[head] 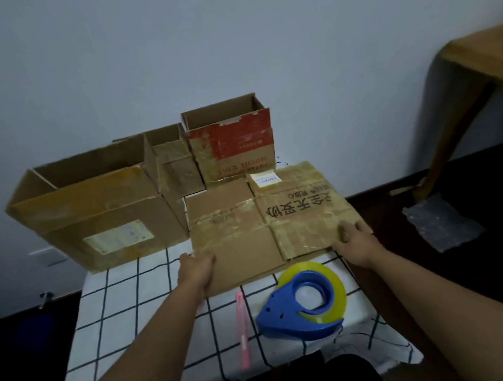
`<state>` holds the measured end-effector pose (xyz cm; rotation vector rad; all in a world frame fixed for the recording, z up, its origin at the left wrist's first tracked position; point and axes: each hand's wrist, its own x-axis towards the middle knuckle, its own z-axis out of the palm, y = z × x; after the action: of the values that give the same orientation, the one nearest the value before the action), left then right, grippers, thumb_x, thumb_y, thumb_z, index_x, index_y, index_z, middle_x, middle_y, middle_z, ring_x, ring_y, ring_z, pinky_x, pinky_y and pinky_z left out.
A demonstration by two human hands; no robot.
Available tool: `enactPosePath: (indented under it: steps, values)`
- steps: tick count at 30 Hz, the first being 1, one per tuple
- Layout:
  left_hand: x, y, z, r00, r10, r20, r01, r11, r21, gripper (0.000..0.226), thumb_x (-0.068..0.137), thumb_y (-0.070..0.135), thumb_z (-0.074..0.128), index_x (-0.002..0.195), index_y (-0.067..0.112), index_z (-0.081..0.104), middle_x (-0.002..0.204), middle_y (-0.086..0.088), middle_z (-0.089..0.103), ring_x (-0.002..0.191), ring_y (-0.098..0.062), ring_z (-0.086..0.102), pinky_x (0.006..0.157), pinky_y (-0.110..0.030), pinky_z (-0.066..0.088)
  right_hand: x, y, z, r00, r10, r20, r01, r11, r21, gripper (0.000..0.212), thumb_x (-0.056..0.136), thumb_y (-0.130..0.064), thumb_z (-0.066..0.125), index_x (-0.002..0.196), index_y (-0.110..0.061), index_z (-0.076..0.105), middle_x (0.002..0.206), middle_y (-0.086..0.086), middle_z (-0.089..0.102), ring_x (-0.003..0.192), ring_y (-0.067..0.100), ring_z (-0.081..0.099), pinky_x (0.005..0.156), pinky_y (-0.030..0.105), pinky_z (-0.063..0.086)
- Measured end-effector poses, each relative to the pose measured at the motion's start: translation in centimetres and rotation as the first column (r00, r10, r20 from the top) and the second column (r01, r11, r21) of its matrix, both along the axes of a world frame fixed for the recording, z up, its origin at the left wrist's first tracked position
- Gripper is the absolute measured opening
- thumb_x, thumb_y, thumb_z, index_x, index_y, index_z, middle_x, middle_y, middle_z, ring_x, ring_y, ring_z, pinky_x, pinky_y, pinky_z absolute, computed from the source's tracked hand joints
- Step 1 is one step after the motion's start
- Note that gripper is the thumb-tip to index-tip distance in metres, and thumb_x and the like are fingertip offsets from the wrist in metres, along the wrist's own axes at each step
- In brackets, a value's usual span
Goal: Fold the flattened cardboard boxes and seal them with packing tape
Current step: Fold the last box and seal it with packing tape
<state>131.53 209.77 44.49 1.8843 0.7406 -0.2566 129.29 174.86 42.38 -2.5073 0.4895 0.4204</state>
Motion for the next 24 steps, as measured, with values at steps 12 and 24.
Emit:
enactPosePath:
  steps: [12, 24]
  values:
    - [0.8, -2.7, 4.2, 0.994, 0.034, 0.102, 0.0, 0.949, -0.314, 0.031, 0.1, 0.008, 0.05, 0.13, 0.013, 0.046, 0.12, -0.014, 0.061, 0.094, -0.029, 0.064, 0.074, -0.045, 0.058, -0.7, 0.5, -1.1, 0.99, -0.068, 0.127, 0.045, 0.983, 0.175, 0.061, 0.094, -0.038, 0.057, 0.147, -0.013, 0.04, 0.155, 0.016, 0.03, 0.14, 0.033, 0.035, 0.11, 0.038, 0.035]
    - [-0.2, -3.0, 7.9, 0.878, -0.046, 0.477, 0.211, 0.93, -0.299, 0.069, 0.069, 0.049, 0.071, 0.132, 0.037, 0.045, 0.146, -0.006, 0.049, 0.131, -0.031, 0.05, 0.1, -0.057, 0.046, -1.9, 4.3, 4.6, 0.875, -0.222, 0.429, 0.174, 0.974, 0.147, 0.066, 0.097, -0.053, 0.043, 0.152, -0.02, 0.029, 0.158, 0.011, 0.028, 0.146, 0.032, 0.023, 0.116, 0.052, 0.025]
